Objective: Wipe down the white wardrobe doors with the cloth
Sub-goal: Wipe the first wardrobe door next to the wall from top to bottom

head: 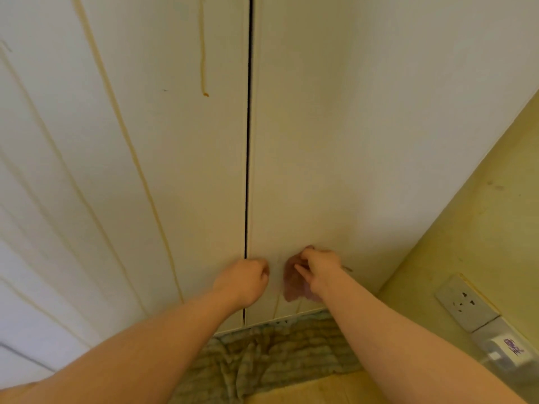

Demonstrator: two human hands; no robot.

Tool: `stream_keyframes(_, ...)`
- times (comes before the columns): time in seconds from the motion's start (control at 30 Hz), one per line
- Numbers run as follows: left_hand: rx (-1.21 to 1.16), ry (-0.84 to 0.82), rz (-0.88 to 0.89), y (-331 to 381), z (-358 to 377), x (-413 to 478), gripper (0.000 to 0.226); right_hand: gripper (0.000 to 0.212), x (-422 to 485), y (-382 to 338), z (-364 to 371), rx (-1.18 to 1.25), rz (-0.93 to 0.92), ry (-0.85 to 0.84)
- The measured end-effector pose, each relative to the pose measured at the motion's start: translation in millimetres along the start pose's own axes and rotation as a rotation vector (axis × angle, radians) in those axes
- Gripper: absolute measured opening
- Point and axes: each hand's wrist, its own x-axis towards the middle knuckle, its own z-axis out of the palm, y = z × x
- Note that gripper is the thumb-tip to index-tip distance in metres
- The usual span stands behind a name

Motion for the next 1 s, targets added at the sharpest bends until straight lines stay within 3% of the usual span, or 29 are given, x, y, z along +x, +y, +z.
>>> stream_keyframes(0.07,0.046,0.027,-0.004,-3,-1,-4,0.026,0.026,-6,9,9,-0.102,-0.148,-0.016)
stream_keyframes(0.2,0.065,0.059,-0.012,-9,-2,-10,0.026,0.031,-24,7,10,-0.42,-0.701,0.061)
stream_keyframes(0.27,0.071,0.062,-0.017,-14,-1,-11,0.027,0.033,-28,7,6,-0.467,-0.797,0.015)
stream_keyframes(0.37,0.085,0.035,-0.028,-18,3,-10,0.027,0.032,-16,25,3,-0.6,-0.595,-0.041)
stream_keyframes(0.47,0.07,0.0,-0.024,-21,6,-8,0.028,0.029,-5,42,5,-0.44,-0.353,-0.029)
stream_keyframes(0.6,-0.01,-0.023,-0.033,-32,7,-3,0.028,0.033,-14,25,5,-0.503,-0.656,-0.056)
stream_keyframes(0.67,-0.026,-0.049,-0.048,-37,12,-3,0.029,0.036,-18,23,5,-0.517,-0.702,-0.03)
stream_keyframes(0.83,-0.082,-0.068,-0.058,-35,23,-3,0.03,0.037,-2,52,11,-0.445,-0.351,0.013)
stream_keyframes(1.0,-0.1,-0.045,-0.038,-35,22,1,0.032,0.031,8,54,11,-0.359,-0.372,0.087)
